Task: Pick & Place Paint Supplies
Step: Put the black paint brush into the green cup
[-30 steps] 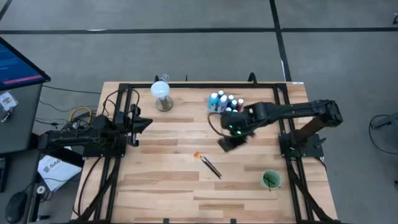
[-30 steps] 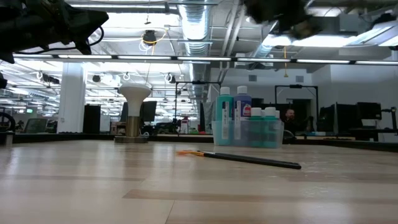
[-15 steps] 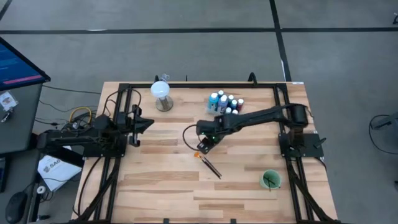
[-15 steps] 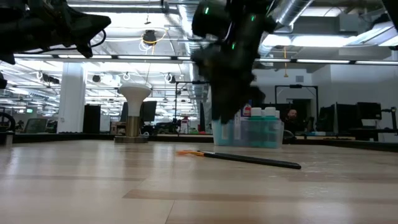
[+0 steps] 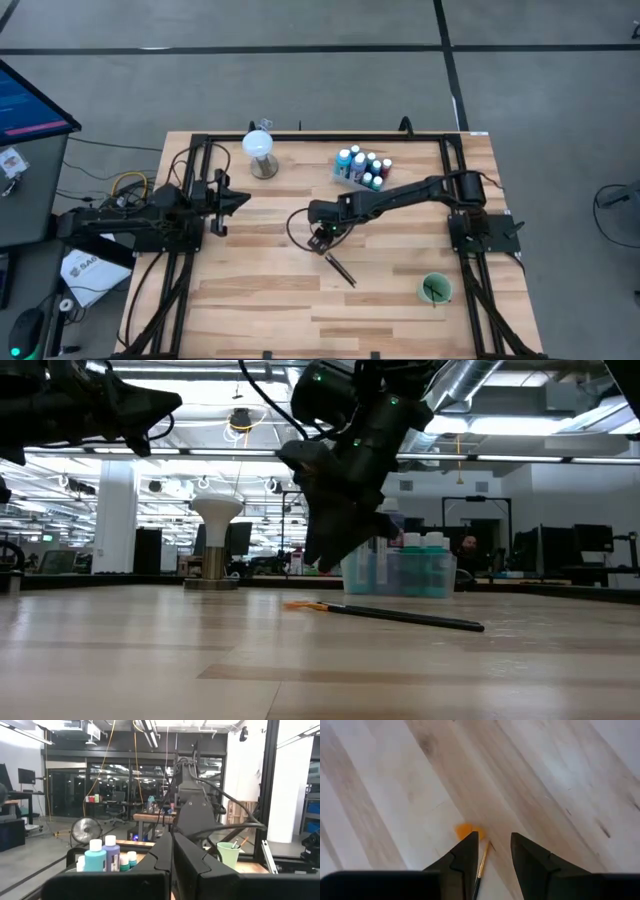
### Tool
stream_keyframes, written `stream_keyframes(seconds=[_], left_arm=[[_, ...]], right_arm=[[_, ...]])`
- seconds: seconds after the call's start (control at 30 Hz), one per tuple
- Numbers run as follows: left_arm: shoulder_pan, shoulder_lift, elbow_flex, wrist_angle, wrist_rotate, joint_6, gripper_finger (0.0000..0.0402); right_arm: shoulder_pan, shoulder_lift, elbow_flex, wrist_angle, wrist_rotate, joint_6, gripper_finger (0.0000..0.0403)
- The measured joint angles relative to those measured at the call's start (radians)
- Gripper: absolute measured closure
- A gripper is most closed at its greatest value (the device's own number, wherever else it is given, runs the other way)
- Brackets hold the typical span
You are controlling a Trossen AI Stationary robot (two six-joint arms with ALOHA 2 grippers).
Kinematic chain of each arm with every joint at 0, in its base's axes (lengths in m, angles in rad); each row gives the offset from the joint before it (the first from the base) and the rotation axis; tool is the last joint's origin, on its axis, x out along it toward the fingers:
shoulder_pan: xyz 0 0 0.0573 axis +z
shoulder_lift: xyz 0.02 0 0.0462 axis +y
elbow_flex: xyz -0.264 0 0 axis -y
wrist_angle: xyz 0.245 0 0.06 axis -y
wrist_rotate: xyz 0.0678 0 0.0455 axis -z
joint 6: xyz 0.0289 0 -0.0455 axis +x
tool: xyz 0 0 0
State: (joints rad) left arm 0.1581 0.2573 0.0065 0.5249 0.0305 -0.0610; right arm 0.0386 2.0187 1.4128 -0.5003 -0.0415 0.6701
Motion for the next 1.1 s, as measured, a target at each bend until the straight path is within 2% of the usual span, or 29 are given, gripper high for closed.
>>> stream_keyframes(seconds=[0.3, 0.57, 0.9, 1.1], left_arm=[[0.0, 0.017, 0.0, 0.007, 0.0, 0.0, 0.04], [0.0, 0.022, 0.0, 0.009, 0.0, 0.0, 0.04], [0.0, 0.022, 0.0, 0.016, 0.0, 0.0, 0.04], [0.0, 0.022, 0.0, 0.016, 0.0, 0.0, 0.04]], right_arm=[[0.041, 0.076, 0.0, 0.009, 0.032, 0.001, 0.0293], [0.047, 0.091, 0.006, -0.034, 0.071, 0.001, 0.0301], [0.068, 0.093, 0.005, -0.098, 0.146, -0.015, 0.0356], [0.061, 0.076, -0.001, -0.104, 0.143, -0.059, 0.0395]])
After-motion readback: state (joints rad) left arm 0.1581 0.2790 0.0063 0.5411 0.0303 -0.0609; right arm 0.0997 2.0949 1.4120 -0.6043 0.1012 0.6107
